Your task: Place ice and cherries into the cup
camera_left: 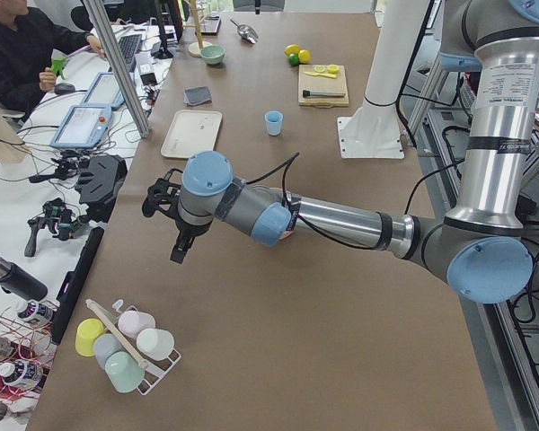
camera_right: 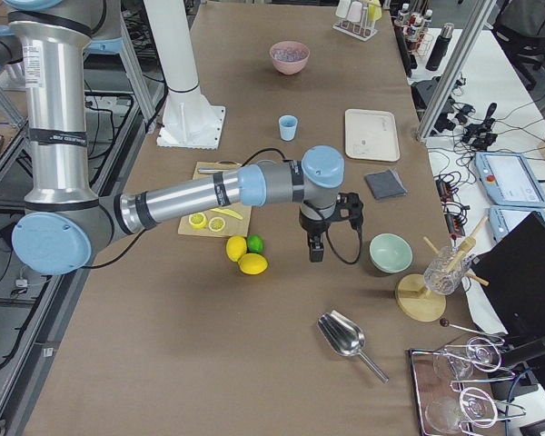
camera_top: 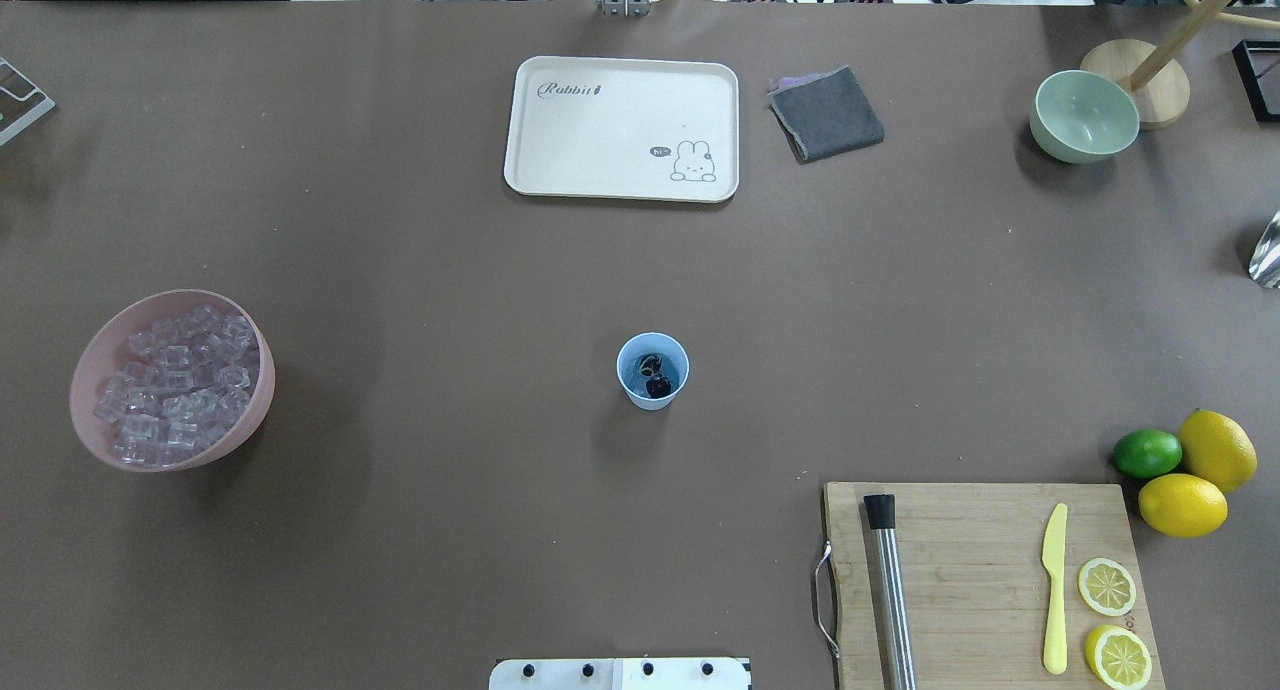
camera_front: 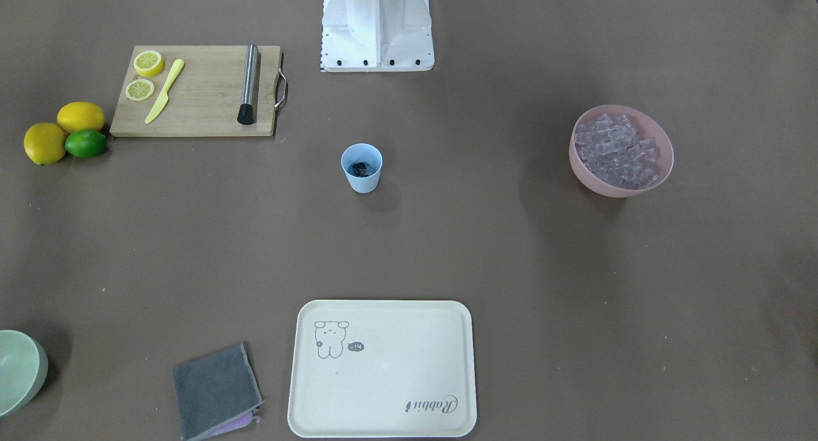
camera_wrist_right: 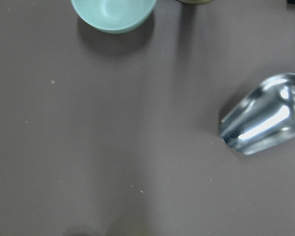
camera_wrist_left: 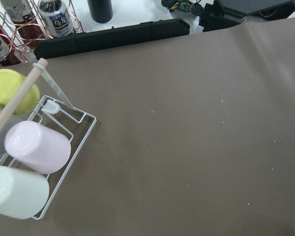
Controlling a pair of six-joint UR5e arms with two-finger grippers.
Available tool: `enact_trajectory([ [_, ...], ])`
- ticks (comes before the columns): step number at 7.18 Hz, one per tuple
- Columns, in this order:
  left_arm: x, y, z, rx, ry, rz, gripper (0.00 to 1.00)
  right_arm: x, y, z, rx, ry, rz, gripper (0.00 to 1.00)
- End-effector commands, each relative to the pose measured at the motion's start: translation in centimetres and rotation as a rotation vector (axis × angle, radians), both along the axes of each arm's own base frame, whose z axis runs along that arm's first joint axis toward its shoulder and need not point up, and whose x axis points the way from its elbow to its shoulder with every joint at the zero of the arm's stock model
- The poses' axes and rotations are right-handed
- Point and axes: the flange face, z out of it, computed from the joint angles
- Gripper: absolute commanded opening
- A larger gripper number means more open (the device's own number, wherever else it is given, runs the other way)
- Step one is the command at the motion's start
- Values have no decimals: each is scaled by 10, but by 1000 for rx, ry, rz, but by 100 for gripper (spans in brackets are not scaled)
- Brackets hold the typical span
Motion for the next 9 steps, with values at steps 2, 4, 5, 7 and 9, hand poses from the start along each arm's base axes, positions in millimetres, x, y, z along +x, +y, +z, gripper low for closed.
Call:
enact_trajectory([
  [2,-11,49,54,-59,-57,11,98,60,66,74,-66,66,-34,100],
  [4,-6,65,64,-157,19,-6,98,65,102,97,-73,21,4,100],
  [5,-6,68,56,-146,18,-8,98,66,100,95,-71,24,6,100],
  [7,5,61,44,-117,-79,-7,98,65,99,95,-117,22,51,100],
  [9,21,49,39,-111,-97,24,98,65,97,94,-141,23,81,100],
])
